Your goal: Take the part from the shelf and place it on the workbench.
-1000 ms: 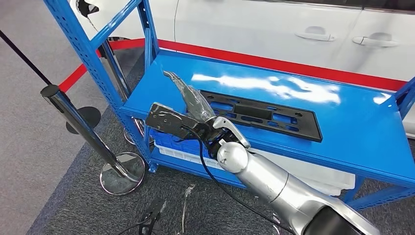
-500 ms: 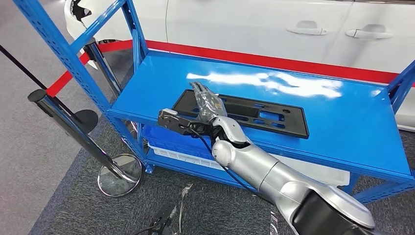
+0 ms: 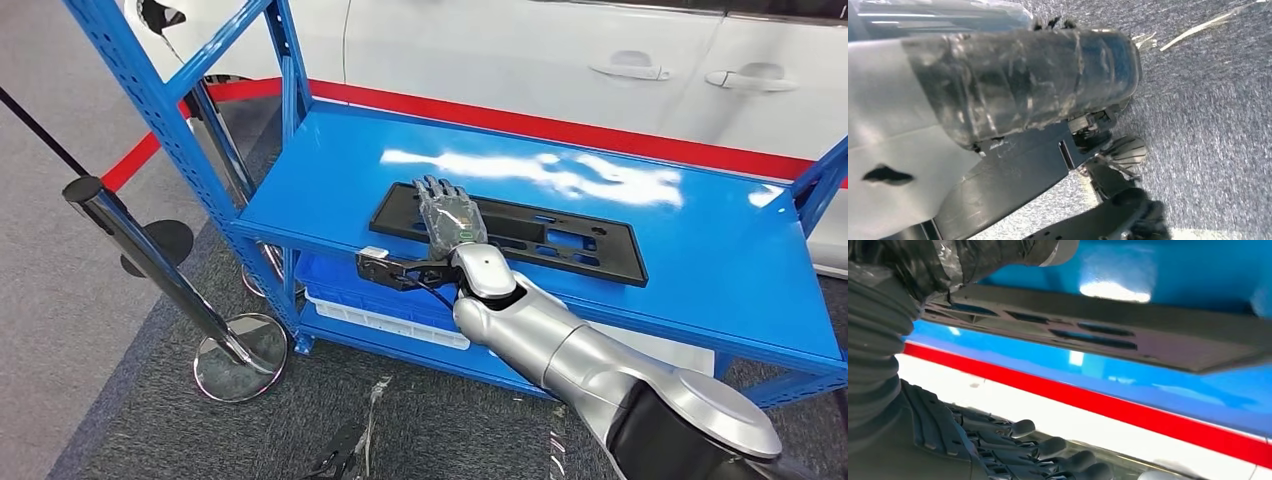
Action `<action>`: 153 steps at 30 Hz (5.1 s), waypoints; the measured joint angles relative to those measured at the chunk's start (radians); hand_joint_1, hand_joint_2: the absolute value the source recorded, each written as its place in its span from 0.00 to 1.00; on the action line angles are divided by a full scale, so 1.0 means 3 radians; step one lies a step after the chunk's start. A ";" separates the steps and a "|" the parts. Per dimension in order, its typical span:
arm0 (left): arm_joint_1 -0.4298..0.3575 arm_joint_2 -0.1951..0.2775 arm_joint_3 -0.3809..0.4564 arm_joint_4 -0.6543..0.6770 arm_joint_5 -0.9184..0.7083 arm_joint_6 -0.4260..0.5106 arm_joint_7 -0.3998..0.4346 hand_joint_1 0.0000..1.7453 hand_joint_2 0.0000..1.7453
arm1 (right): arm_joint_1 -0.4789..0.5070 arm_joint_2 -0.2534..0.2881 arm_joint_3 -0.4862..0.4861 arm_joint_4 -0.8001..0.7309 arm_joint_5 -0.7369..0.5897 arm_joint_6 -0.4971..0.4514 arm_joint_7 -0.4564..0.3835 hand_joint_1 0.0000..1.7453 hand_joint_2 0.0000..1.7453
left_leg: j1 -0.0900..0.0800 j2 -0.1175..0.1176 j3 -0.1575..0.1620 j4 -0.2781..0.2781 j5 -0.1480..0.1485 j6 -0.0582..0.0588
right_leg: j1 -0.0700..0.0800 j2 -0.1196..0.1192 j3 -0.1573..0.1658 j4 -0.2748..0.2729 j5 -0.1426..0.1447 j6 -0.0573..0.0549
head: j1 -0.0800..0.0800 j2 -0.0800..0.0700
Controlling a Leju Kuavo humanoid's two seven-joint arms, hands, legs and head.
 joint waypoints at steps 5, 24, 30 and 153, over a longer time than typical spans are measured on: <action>0.0000 -0.0005 -0.0007 0.0000 0.0000 0.0002 0.0039 0.00 0.00 | 0.0019 -0.0057 0.0083 0.0050 0.0135 0.0088 0.0028 0.00 1.00 | 0.0005 -0.0004 -0.0004 0.0055 -0.0039 -0.0017 | -0.0037 -0.0005 0.0181 -0.0427 0.0308 0.0019 | 0.0002 0.0000; 0.0028 -0.0008 -0.0064 0.0001 0.0061 0.0033 0.0058 0.00 0.00 | 0.0055 -0.0308 0.0157 0.0126 0.0384 -0.0210 0.0142 0.00 1.00 | -0.0056 -0.0009 -0.0013 0.0097 -0.0037 -0.0040 | 0.0002 0.0011 0.0335 -0.0753 0.0388 -0.0089 | -0.0028 0.0000; 0.0039 -0.0017 -0.0068 0.0001 0.0101 0.0045 0.0036 0.00 0.00 | 0.0018 -0.0542 0.0157 0.0137 0.0529 -0.0327 0.0245 0.00 1.00 | -0.0018 0.0008 0.0062 -0.0046 -0.0019 0.0018 | 0.0006 -0.0003 0.0025 -0.0136 0.0082 -0.0005 | -0.0004 0.0000; 0.0222 0.0205 0.0448 0.0169 0.0051 0.0165 -0.0694 0.00 1.00 | 0.2877 -0.1535 -0.1631 -0.5516 0.1489 -0.0979 -0.0084 1.00 1.00 | -0.0090 0.0034 0.0302 -0.0188 -0.0071 0.0081 | -0.0029 -0.0036 0.0056 -0.0120 -0.0043 -0.0004 | -0.0031 0.0000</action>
